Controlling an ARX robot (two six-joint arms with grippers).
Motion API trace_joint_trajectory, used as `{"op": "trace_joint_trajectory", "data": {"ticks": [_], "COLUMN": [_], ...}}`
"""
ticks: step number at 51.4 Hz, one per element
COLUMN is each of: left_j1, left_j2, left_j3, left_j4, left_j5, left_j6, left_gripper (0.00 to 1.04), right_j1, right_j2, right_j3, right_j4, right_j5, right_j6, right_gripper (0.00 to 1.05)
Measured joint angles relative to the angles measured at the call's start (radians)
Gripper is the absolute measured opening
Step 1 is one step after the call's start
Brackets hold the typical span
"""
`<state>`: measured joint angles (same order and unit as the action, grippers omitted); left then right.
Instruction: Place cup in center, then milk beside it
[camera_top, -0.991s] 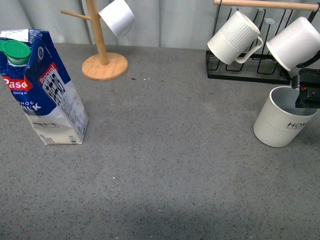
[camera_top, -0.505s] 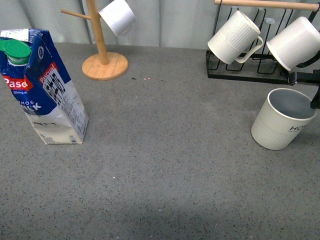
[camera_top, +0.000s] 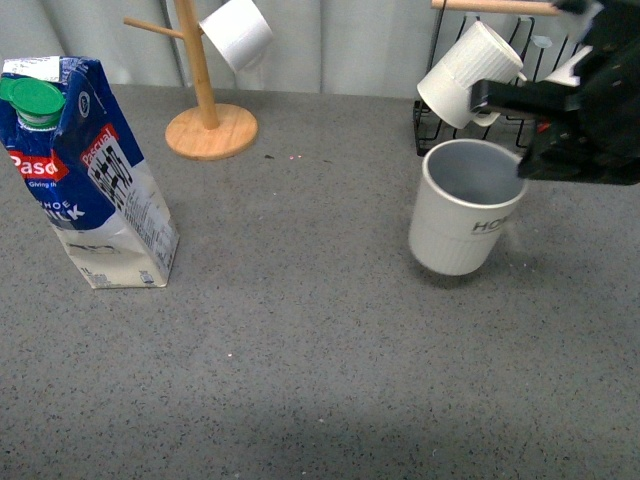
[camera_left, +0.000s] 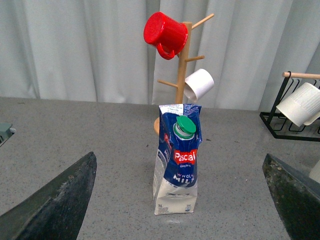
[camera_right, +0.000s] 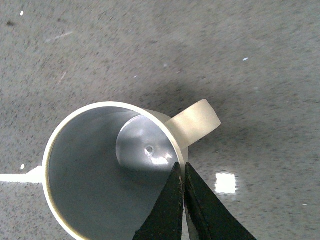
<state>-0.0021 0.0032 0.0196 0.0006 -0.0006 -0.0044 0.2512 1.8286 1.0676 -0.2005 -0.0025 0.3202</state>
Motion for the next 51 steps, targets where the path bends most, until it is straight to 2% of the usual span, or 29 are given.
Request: {"op": "trace_joint_trajectory", "data": {"ticks": [12,44,51], "left_j1": [0.000,0.000,0.000], "left_j2": [0.000,0.000,0.000], "left_j3": [0.000,0.000,0.000], "left_j4": [0.000,0.000,0.000], "left_j5": [0.000,0.000,0.000], "left_j6": [0.000,0.000,0.000], "left_gripper": [0.98,0.98,0.98], "right_j1": [0.095,0.133,0.134], "right_j2": [0.082,0.162,0.156], "right_j3": [0.070,0.131,0.127], "right_j4": [-0.017,-0.009,0.042], "right_j5": [-0.006,-0.007,-0.013], "right_j6": [0.042,0.041,0.047], "right_gripper": [0.01,0.01,0.29]}}
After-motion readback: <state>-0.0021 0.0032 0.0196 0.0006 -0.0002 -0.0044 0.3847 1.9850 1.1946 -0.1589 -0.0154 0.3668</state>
